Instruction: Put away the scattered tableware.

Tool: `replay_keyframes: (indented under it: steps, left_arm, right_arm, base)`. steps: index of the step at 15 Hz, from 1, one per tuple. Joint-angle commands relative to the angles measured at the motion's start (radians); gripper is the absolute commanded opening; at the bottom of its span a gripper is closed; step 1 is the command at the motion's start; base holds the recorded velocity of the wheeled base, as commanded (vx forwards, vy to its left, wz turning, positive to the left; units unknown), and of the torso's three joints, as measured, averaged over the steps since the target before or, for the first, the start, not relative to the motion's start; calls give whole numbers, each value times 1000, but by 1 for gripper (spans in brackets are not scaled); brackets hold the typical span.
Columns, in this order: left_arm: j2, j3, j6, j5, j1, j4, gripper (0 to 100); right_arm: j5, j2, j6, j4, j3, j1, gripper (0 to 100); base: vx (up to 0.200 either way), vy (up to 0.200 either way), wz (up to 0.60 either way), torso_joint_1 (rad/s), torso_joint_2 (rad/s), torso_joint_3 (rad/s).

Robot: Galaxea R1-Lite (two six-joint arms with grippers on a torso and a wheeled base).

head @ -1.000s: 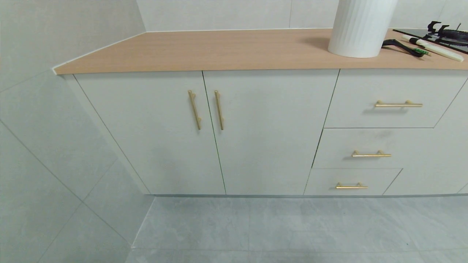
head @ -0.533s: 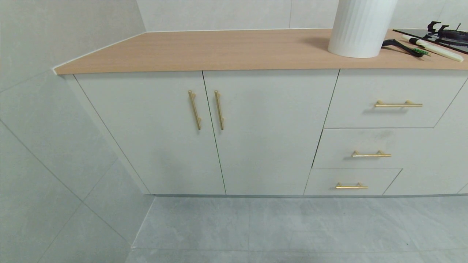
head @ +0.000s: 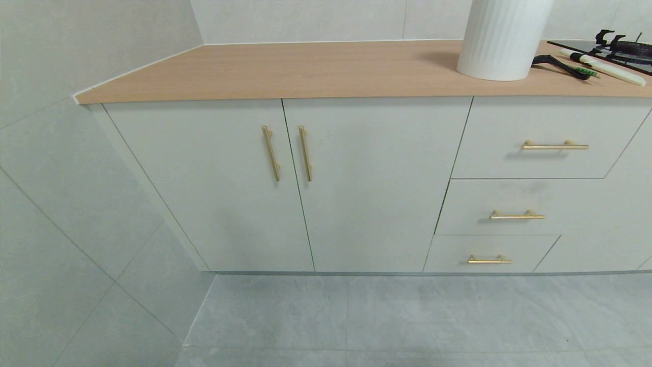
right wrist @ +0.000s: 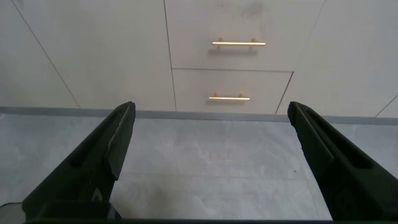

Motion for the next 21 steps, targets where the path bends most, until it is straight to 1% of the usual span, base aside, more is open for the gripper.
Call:
replay_keyframes:
  steps: [1,4,7,9,21]
  left_arm:
    - [0,0,0,0,1,1,100]
    - [0,0,28,0,1,3,100]
    - [0,0,22,0,1,1,100]
    - [0,0,23,0,1,1,100]
    - [0,0,23,0,1,1,100]
  right_arm:
    - [0,3,-2,2,0,0,100]
    - [0,3,-2,2,0,0,100]
    - [2,5,-2,2,0,0,100]
    - [2,5,-2,2,0,0,100]
    - [2,3,-2,2,0,0,100]
  base:
    - [0,0,0,0,0,0]
    - [0,0,0,0,0,0]
    - [0,0,0,0,0,0]
    - [0,0,0,0,0,0]
    - [0,-200,0,4,2,2]
